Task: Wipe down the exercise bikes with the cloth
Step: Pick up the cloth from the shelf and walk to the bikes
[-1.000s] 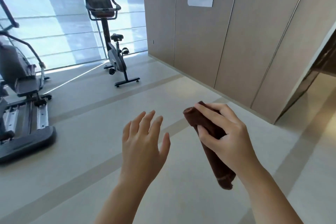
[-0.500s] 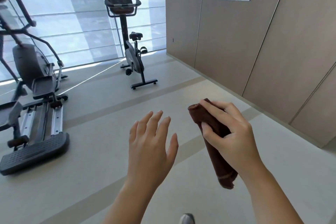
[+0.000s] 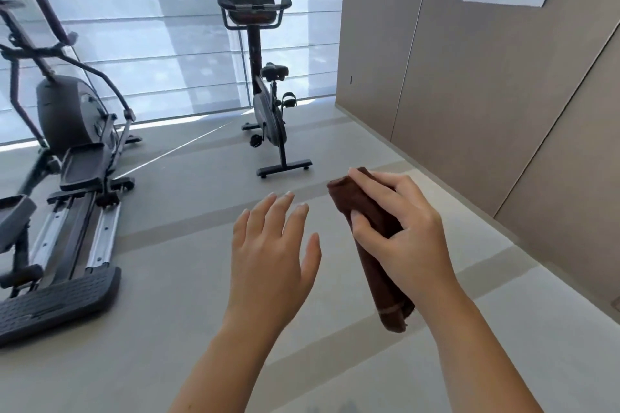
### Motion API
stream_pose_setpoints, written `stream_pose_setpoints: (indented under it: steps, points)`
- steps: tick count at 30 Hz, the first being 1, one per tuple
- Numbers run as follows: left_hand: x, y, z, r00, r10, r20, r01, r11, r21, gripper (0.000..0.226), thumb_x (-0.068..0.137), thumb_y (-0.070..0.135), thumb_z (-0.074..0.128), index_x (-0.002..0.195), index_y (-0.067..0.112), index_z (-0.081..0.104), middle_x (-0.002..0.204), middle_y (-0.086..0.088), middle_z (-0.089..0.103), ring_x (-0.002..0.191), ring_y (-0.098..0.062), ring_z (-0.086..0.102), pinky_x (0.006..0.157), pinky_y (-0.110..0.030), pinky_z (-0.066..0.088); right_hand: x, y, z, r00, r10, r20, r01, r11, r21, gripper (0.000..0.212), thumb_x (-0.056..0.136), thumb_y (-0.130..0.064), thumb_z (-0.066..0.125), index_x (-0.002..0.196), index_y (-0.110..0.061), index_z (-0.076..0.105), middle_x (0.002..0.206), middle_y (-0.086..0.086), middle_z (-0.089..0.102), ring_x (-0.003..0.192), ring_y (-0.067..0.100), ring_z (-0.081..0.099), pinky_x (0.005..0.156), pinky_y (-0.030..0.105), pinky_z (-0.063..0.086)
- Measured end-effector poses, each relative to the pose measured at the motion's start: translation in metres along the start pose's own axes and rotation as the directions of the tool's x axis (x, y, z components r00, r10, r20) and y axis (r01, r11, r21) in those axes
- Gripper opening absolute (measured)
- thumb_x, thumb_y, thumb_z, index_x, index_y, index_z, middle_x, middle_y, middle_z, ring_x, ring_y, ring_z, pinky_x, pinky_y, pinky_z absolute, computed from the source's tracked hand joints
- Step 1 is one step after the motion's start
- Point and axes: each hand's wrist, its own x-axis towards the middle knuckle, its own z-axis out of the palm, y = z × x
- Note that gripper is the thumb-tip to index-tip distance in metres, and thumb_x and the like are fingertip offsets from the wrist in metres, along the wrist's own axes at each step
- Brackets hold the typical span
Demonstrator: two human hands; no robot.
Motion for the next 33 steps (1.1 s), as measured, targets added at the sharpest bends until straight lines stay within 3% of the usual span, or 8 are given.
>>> stream_pose_setpoints:
  steps: [5, 9, 15, 19, 26, 33]
  points:
    - [0.054, -0.065, 0.042, 0.998, -0.062, -0.011, 0.062, 0.998, 0.025, 0.033, 0.078, 0.019, 0.067, 0.108, 0.005, 0.062, 0.114, -0.015, 0.063, 0.11, -0.035, 0.055, 0.091, -0.05, 0.042, 0.071, 0.039, 0.061, 0.998, -0.012, 0.067, 0.01, 0.999, 0.031, 0.051, 0.082, -0.014, 0.065, 0.123, -0.04, 0.048, 0.114, -0.025, 0.044, 0.105, -0.009, 0.045, 0.079, 0.001, 0.04]
    - [0.101, -0.129, 0.082, 0.997, -0.076, -0.028, 0.077, 0.996, 0.038, 0.033, 0.079, 0.023, 0.059, 0.107, 0.006, 0.063, 0.114, -0.014, 0.064, 0.11, -0.034, 0.056, 0.091, -0.049, 0.043, 0.134, 0.067, 0.122, 0.998, -0.003, 0.06, -0.001, 0.998, 0.064, 0.047, 0.08, -0.02, 0.061, 0.123, -0.036, 0.052, 0.116, -0.02, 0.048, 0.104, -0.007, 0.047, 0.079, 0.002, 0.041]
    - [0.194, -0.26, 0.118, 0.984, -0.171, -0.049, 0.174, 0.983, 0.055, 0.033, 0.081, 0.023, 0.057, 0.108, 0.005, 0.061, 0.115, -0.016, 0.062, 0.111, -0.036, 0.054, 0.091, -0.05, 0.04, 0.256, 0.09, 0.226, 0.984, -0.042, 0.171, 0.044, 0.999, -0.011, 0.049, 0.081, -0.012, 0.065, 0.124, -0.033, 0.054, 0.116, -0.009, 0.05, 0.099, -0.002, 0.048, 0.083, 0.009, 0.046]
    - [0.26, -0.332, 0.137, 0.982, -0.175, -0.078, 0.18, 0.982, 0.064, 0.039, 0.084, 0.03, 0.043, 0.11, 0.005, 0.06, 0.116, -0.014, 0.061, 0.112, -0.035, 0.053, 0.092, -0.05, 0.039, 0.331, 0.106, 0.284, 0.988, -0.042, 0.147, 0.035, 0.998, 0.056, 0.049, 0.081, -0.01, 0.065, 0.123, -0.033, 0.055, 0.114, -0.009, 0.052, 0.101, -0.001, 0.05, 0.078, 0.004, 0.043]
    - [0.336, -0.394, 0.2, 0.991, -0.126, -0.033, 0.128, 0.991, 0.043, 0.038, 0.084, 0.029, 0.043, 0.108, 0.006, 0.062, 0.116, -0.013, 0.062, 0.112, -0.034, 0.053, 0.092, -0.048, 0.039, 0.413, 0.17, 0.336, 0.995, 0.049, 0.081, -0.056, 0.995, 0.079, 0.049, 0.08, -0.006, 0.066, 0.12, -0.034, 0.058, 0.113, -0.015, 0.052, 0.1, -0.004, 0.051, 0.076, 0.003, 0.041]
    - [0.45, -0.398, 0.305, 0.999, -0.035, 0.013, 0.035, 0.999, 0.005, 0.032, 0.081, 0.021, 0.061, 0.11, 0.008, 0.061, 0.117, -0.012, 0.062, 0.113, -0.032, 0.053, 0.095, -0.048, 0.038, 0.512, 0.27, 0.346, 0.995, 0.091, -0.027, -0.089, 0.994, 0.057, 0.05, 0.08, -0.009, 0.065, 0.122, -0.034, 0.054, 0.114, -0.017, 0.051, 0.102, -0.006, 0.05, 0.079, 0.003, 0.042]
